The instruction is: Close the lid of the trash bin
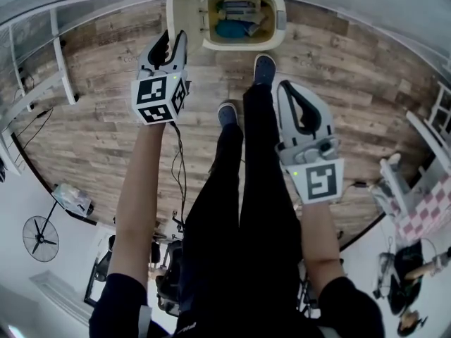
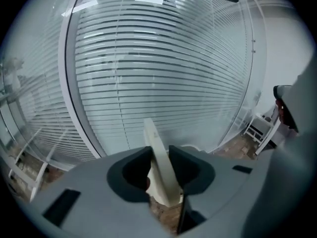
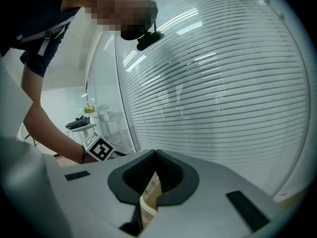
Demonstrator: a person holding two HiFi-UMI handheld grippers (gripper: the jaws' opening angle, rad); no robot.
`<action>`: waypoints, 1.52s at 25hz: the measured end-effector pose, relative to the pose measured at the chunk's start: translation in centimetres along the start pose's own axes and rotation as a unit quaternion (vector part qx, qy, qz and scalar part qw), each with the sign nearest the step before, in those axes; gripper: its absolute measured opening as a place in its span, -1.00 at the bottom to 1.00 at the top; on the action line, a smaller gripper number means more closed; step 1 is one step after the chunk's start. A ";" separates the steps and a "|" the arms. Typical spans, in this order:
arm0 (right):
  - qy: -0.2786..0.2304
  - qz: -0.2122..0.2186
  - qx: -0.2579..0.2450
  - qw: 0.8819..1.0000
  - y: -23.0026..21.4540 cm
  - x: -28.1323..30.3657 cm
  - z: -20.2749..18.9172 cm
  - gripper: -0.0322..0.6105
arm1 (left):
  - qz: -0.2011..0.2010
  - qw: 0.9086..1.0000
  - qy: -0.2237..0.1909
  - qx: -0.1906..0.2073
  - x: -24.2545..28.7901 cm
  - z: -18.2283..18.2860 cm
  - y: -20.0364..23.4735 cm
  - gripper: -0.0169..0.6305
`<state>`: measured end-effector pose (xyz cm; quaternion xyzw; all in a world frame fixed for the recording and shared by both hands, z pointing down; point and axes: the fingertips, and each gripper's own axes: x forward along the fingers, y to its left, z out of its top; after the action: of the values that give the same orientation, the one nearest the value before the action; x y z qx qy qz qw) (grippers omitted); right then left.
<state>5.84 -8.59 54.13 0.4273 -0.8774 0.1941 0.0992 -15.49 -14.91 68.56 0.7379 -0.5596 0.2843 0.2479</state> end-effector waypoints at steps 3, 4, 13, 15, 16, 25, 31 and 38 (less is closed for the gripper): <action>0.001 -0.001 0.003 1.000 -0.3 -0.1 -0.2 -0.89 | -0.010 1.000 -0.009 0.006 0.1 0.3 -1.0 -0.59; 0.002 -0.001 0.002 1.000 -0.3 -0.1 -0.3 -0.89 | -0.016 1.000 -0.013 0.012 0.2 0.5 -1.7 -0.58; 0.008 -0.020 -0.020 1.000 -2.4 -0.3 -0.3 -0.89 | -0.039 0.996 -0.041 0.072 2.2 2.0 -6.7 -0.49; 0.009 -0.024 -0.022 0.999 -2.7 -0.4 -0.5 -0.89 | -0.046 0.994 -0.040 0.091 2.9 2.0 -8.0 -0.47; 0.012 -0.026 -0.025 0.999 -3.0 -0.5 -0.6 -0.89 | -0.050 0.993 -0.039 0.099 3.2 2.0 -8.7 -0.45; 0.016 -0.052 -0.013 0.998 -5.0 -1.5 -1.8 -0.89 | -0.073 0.983 -0.030 0.167 5.8 0.8 -13.5 -0.37; 0.015 -0.074 0.000 0.997 -6.2 -2.0 -2.2 -0.89 | -0.085 0.975 -0.026 0.203 7.1 0.0 -15.7 -0.33; 0.020 -0.101 0.001 0.995 -8.3 -2.6 -2.9 -0.89 | -0.117 0.964 -0.015 0.239 8.9 -1.1 -17.8 -0.29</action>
<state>14.02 -10.19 57.97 0.5103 -0.8272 0.1924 0.1353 3.47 -15.76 74.72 0.8401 -0.3894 0.3674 0.0876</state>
